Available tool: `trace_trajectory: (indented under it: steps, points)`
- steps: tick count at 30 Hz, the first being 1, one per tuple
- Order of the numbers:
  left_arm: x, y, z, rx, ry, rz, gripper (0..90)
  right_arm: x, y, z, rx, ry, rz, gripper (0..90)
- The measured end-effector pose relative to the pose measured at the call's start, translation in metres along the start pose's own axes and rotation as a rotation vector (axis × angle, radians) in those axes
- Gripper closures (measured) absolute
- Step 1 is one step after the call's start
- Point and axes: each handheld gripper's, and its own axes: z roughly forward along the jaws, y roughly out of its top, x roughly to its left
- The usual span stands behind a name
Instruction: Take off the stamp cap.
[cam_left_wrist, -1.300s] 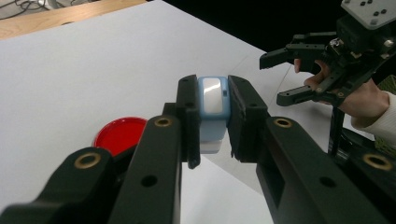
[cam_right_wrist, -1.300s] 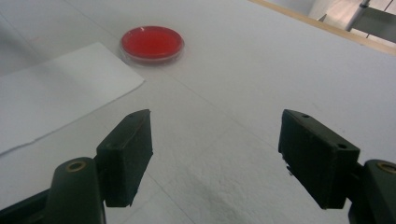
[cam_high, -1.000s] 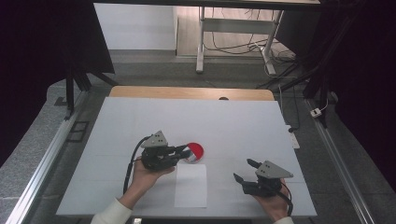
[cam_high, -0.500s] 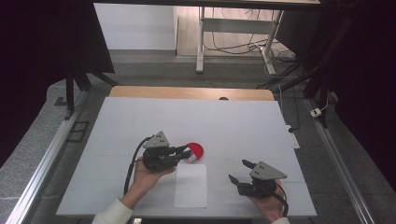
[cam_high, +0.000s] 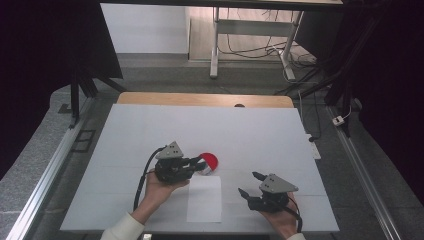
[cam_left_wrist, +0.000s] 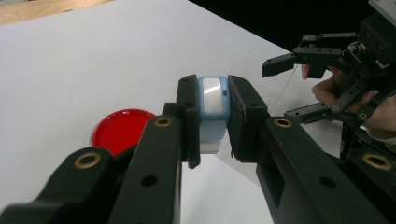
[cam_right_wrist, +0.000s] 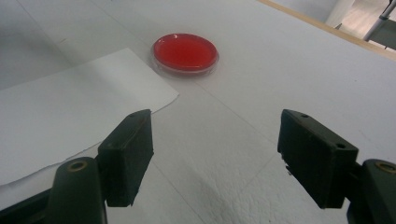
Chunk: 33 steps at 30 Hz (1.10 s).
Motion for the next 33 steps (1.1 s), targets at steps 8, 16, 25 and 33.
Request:
trace_trajectory:
  steps: [8, 16, 25, 33]
  points:
    - [0.0, -0.001, 0.003, 0.005, 0.001, 0.004, 75.1, 0.006, 0.003, 0.004, -0.008, 0.013, -0.002, 26.1]
    - [0.0, -0.002, 0.003, 0.005, 0.002, 0.001, 75.1, 0.011, 0.005, 0.007, -0.014, 0.017, -0.013, 26.1]
    - [-0.001, -0.002, 0.005, 0.004, 0.003, 0.003, 75.1, 0.019, 0.009, 0.015, -0.018, 0.029, -0.029, 26.1]
    - [-0.003, -0.003, 0.007, 0.003, 0.0, 0.004, 75.1, 0.026, 0.011, 0.02, -0.02, 0.035, -0.048, 26.2]
